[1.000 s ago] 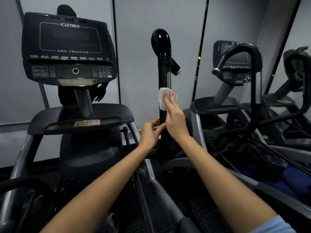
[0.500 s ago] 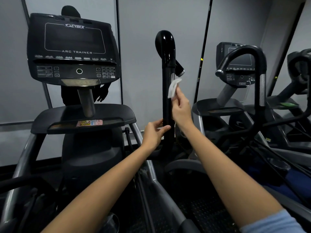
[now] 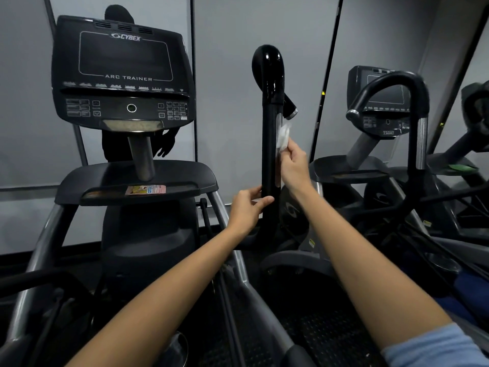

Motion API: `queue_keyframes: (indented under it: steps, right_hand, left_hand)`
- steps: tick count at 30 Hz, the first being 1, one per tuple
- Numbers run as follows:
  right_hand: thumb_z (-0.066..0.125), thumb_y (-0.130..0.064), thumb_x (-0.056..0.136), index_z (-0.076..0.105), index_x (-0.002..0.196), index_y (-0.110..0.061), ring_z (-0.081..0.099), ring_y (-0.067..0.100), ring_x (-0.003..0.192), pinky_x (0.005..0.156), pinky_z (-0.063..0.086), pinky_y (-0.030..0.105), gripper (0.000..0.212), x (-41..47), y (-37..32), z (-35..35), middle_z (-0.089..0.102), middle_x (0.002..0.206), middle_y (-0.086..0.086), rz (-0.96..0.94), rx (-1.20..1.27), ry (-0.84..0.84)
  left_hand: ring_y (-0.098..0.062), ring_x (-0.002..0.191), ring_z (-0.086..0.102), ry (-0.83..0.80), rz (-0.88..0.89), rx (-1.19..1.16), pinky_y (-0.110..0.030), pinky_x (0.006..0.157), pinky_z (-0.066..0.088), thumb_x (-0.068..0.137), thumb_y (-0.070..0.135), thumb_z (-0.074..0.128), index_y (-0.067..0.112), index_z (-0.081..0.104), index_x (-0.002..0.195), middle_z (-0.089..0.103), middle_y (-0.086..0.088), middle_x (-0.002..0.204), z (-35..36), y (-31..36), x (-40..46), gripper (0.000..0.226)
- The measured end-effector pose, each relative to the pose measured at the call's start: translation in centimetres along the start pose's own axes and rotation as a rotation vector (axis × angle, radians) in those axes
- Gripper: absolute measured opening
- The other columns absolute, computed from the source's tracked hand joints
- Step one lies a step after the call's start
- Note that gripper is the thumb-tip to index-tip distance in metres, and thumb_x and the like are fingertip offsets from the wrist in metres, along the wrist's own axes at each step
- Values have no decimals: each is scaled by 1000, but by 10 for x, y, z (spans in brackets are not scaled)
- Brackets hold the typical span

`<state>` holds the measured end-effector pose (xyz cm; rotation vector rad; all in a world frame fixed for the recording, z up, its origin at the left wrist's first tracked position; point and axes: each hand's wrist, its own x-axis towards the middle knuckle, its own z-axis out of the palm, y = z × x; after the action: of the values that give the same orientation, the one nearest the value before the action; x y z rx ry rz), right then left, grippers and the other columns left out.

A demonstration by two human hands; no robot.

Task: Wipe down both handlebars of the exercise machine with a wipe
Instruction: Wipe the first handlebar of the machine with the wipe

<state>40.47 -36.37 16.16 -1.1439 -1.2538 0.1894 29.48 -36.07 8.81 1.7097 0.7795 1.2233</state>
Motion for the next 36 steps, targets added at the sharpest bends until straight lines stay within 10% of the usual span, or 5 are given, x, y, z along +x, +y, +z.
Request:
queue_keyframes:
  steps: [4, 14, 17, 20, 36]
  right_hand:
    - [36, -4, 92, 58, 82, -5, 53, 20, 66, 63, 46, 37, 25, -21, 32, -1, 58, 69, 14, 69, -19, -11]
    - [33, 4, 94, 54, 86, -12, 43, -5, 49, 53, 32, 14, 27, -23, 12, 3, 46, 61, -11, -5, -26, 38]
    - [33, 3, 95, 54, 123, -9, 53, -7, 87, 73, 45, 13, 37, -34, 6, 3, 63, 99, 1, -104, -129, 42]
    - [30, 1, 97, 25, 146, -10, 38, 5, 127, 99, 36, 20, 51, -9, -20, 6, 23, 154, 9, -281, -362, 3]
    - [37, 10, 79, 37, 140, -2, 30, 37, 137, 81, 56, 40, 62, -15, -9, 13, 31, 149, 18, -510, -1037, -6]
  left_hand:
    - [-18, 93, 70, 3, 9, 15, -43, 90, 54, 85, 16, 67, 15, 63, 119, 71, -1, 105, -1, -5, 3, 35]
    - [-20, 94, 69, -6, 23, -1, -43, 91, 53, 85, 18, 67, 10, 59, 124, 69, -4, 106, 0, -10, 7, 41]
    - [-18, 92, 70, -9, 35, 0, -43, 89, 55, 85, 18, 66, 12, 61, 121, 70, -5, 105, 0, -11, 7, 36]
    - [-17, 97, 68, -13, 54, 22, -42, 90, 54, 85, 23, 67, 11, 60, 122, 70, -6, 108, -1, -13, 7, 40]
    - [-18, 92, 70, -15, 93, 25, -44, 87, 55, 84, 22, 68, 16, 66, 116, 73, -4, 101, -2, -20, 12, 32]
